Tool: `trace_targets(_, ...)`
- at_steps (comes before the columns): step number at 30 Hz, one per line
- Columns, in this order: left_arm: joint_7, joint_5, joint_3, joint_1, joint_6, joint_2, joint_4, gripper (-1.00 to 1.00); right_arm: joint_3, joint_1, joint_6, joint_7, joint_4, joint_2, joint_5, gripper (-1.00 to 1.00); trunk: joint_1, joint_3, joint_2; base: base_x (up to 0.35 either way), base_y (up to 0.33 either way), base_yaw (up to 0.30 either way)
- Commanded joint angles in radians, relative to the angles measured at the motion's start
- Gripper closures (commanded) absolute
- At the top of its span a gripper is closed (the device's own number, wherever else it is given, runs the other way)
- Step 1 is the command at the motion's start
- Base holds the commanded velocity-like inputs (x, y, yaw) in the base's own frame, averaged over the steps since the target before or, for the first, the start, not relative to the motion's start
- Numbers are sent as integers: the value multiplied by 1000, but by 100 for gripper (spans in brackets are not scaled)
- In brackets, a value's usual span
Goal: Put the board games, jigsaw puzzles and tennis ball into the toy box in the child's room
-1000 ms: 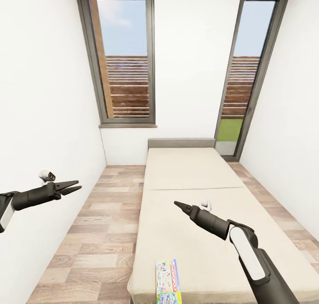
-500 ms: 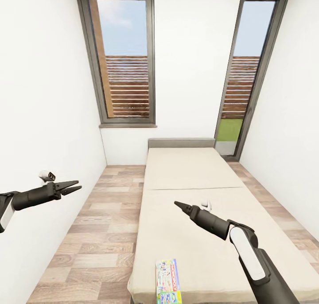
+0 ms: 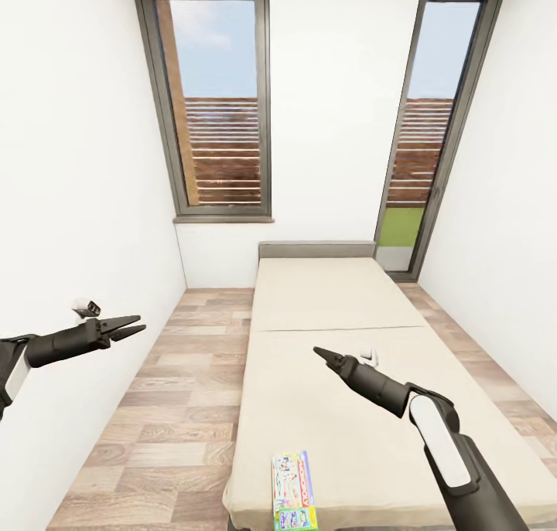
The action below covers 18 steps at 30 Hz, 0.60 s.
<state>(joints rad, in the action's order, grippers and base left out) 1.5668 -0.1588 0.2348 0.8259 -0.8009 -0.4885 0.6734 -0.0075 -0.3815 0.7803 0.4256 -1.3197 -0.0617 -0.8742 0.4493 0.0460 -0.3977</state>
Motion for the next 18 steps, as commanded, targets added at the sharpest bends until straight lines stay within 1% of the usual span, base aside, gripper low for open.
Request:
trace_targets(1,4,1,0,1,-11,2,0,-100,-2,-1,5,2,2,-1,-1,-100,1,2,-2,-1,0,0)
trace_targets(2,4,1,0,1,-11,7,0,-100,-3,-1,7,1,5,-2,-1,-100,1,2,-2,0,0,0)
trace_targets(6,4,2,0,1,-11,15,0,-100,-5,-2,24,1,8,-3,-2,-100,1,2,-2,0,0,0)
trace_targets(11,4,2,-1,1,-11,19,0,-100,-6,4,76,1,14,-4,-16,-100,1,2,-2,0,0,0)
trace_targets(15,4,2,-1,0,-11,21,0,-100,-7,73,95,4,52,-3,-21,-100,1,2,-2,0,0,0)
trace_targets(16,4,2,-2,0,-11,22,0,-100,-10,103,98,6,62,-4,-21,-100,1,2,-2,0,0,0)
trace_targets(18,4,2,-2,-1,-11,22,0,-100,-16,128,100,7,69,-4,-21,-100,1,2,-2,0,0,0)
